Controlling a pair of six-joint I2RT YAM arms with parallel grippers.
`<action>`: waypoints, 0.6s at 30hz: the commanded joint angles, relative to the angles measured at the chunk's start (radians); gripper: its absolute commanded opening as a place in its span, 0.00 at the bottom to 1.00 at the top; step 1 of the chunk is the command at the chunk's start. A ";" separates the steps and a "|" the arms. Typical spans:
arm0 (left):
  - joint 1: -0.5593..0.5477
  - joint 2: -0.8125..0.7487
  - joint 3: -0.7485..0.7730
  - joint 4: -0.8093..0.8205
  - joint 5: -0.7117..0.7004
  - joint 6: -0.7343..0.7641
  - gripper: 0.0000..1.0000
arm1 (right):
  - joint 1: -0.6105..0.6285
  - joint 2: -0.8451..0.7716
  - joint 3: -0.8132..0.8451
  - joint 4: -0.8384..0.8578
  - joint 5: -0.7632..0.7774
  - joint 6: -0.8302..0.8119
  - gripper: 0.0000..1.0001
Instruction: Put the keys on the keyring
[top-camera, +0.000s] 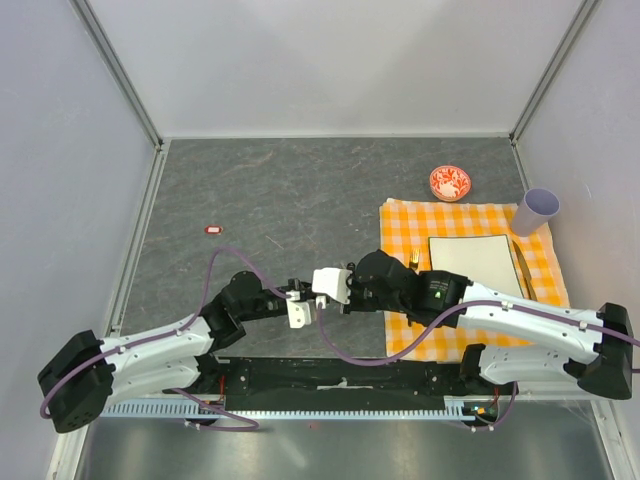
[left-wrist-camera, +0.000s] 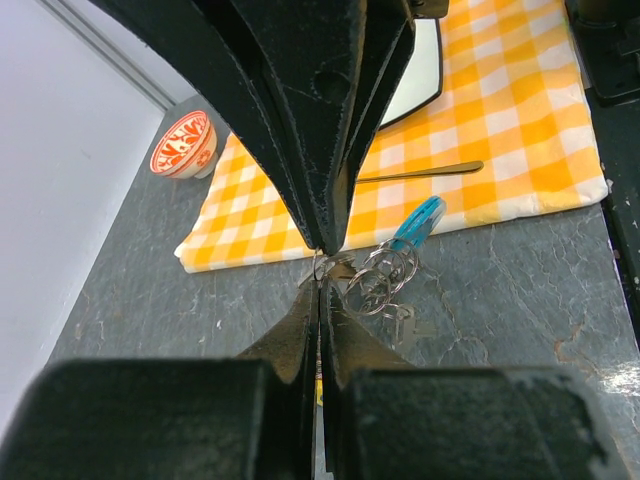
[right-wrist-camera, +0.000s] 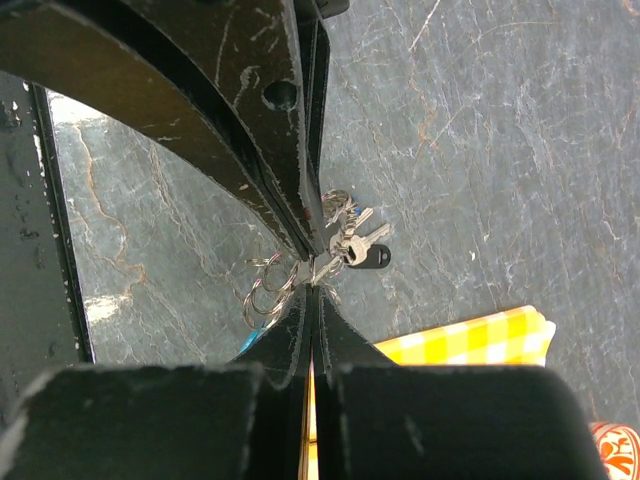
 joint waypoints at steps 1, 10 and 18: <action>-0.017 -0.052 -0.009 0.185 0.014 0.000 0.02 | -0.008 0.014 0.005 0.049 -0.022 0.016 0.00; -0.017 -0.075 -0.071 0.327 -0.028 -0.040 0.02 | -0.032 0.040 0.001 0.032 -0.074 0.033 0.00; -0.018 -0.065 -0.078 0.343 -0.015 -0.054 0.02 | -0.042 0.035 0.005 0.046 -0.077 0.046 0.00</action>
